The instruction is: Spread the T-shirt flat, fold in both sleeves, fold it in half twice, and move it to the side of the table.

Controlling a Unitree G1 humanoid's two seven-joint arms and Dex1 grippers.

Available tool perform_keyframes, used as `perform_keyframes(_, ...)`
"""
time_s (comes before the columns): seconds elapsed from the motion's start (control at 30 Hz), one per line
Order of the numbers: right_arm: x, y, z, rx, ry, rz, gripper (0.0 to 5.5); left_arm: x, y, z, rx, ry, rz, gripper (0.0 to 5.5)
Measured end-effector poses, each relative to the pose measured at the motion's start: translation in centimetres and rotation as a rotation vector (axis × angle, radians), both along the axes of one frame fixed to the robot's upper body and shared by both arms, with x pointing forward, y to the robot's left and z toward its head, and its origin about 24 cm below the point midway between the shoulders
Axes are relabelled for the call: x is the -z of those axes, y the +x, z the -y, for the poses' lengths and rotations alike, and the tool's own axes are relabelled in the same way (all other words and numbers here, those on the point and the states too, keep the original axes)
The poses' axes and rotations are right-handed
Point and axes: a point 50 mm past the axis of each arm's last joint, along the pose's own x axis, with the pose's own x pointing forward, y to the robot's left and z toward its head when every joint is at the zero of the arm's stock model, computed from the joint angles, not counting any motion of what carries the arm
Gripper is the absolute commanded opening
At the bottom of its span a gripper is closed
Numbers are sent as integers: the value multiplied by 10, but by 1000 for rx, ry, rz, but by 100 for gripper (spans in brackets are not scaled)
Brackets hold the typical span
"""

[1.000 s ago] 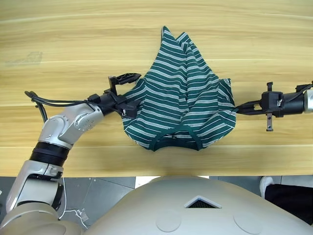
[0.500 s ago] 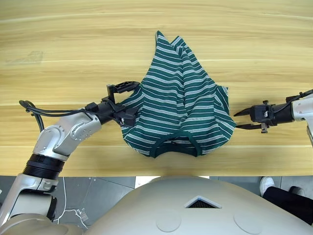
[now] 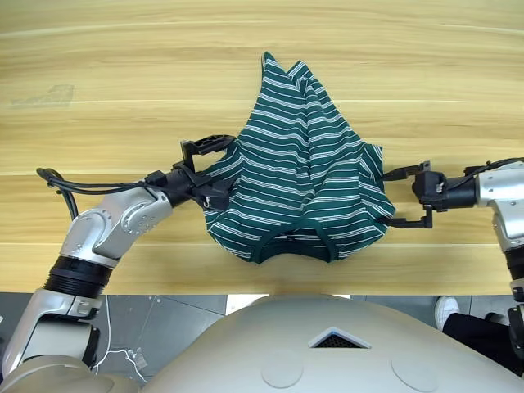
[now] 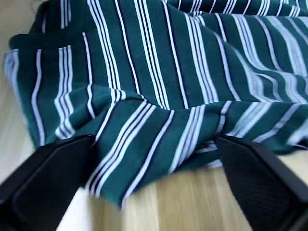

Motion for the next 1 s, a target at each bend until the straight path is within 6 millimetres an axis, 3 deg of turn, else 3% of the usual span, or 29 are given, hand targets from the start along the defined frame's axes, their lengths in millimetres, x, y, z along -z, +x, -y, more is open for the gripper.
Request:
perform_keyframes(0.33, -4, 6, 20, 81, 45, -26, 537, 2, 2, 1, 0, -11, 2, 540)
perform_keyframes(0.47, -29, 6, -2, 98, 414, -110, 537, 1, 3, 3, 8, -9, 7, 540)
perform_keyframes(0.53, -50, 15, 0, 177, 603, -133, 537, 1, 3, 3, 8, -8, 7, 540)
perform_keyframes(0.6, -64, 32, 5, 312, 685, -103, 537, 2, 3, 3, 8, -8, 7, 540)
perform_keyframes(0.67, -65, 43, 11, 430, 675, -85, 537, 1, 3, 3, 9, -9, 8, 540)
perform_keyframes(0.8, -39, 47, 22, 603, 460, -125, 537, 1, 3, 3, 9, -9, 8, 540)
perform_keyframes(1.0, -18, 32, 25, 607, 267, -267, 422, 1, 3, 4, 9, -10, 8, 540)
